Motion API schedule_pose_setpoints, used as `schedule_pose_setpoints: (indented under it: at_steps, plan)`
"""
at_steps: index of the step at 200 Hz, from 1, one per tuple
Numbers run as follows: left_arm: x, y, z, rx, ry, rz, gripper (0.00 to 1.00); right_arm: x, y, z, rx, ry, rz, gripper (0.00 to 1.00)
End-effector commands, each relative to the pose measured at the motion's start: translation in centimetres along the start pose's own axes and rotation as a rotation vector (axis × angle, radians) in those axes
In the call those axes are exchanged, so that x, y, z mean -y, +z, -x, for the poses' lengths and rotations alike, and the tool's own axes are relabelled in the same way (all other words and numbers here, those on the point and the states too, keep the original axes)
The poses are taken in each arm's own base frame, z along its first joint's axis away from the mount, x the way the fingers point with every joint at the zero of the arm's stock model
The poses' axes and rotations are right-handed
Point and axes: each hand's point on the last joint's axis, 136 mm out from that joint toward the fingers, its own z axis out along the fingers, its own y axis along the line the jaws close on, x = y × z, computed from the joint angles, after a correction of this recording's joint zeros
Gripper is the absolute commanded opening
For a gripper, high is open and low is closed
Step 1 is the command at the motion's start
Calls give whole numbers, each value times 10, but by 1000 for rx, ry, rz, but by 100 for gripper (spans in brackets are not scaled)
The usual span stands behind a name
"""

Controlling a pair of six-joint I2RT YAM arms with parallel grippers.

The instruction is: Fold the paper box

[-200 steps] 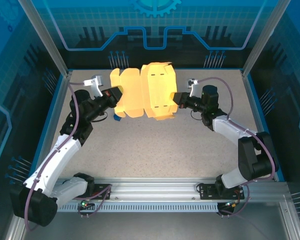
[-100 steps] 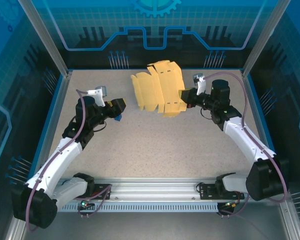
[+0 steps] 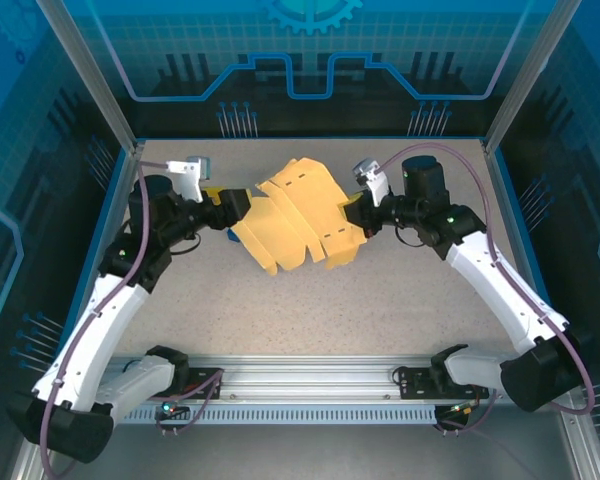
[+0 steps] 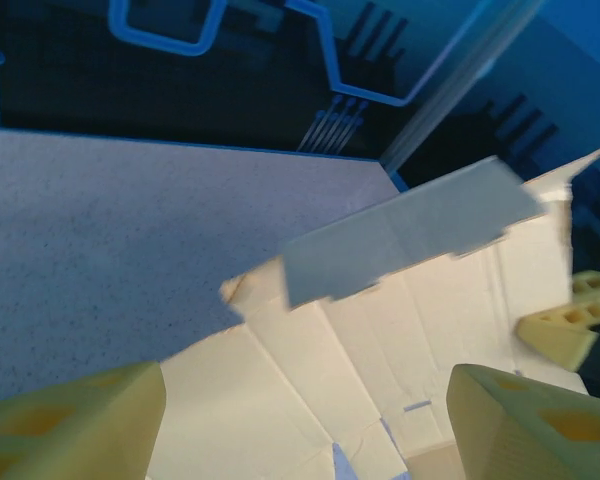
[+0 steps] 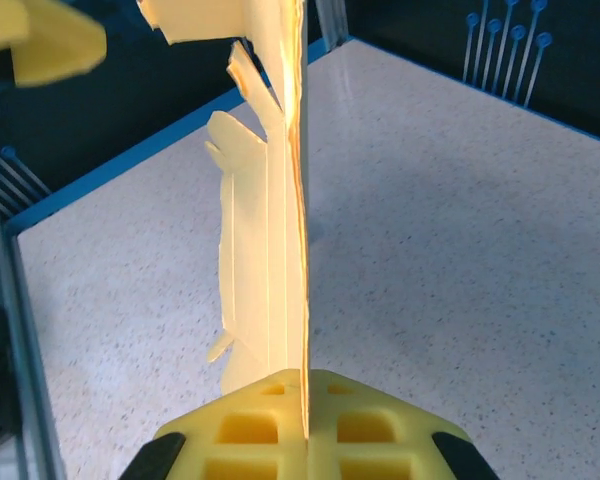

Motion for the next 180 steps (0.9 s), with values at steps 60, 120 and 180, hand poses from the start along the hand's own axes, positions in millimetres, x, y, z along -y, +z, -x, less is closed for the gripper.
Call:
schedule_pose_setpoints:
  at_steps: [60, 120, 180]
  plan:
    - [31, -13, -24, -142, 546, -200, 77, -39, 0, 5, -95, -57, 239, 0]
    - [35, 3, -42, -167, 630, -321, 84, -54, -2, 3, -111, -60, 338, 0]
    - [37, 9, -55, -206, 558, -391, 67, -71, -7, -4, -101, -129, 420, 0]
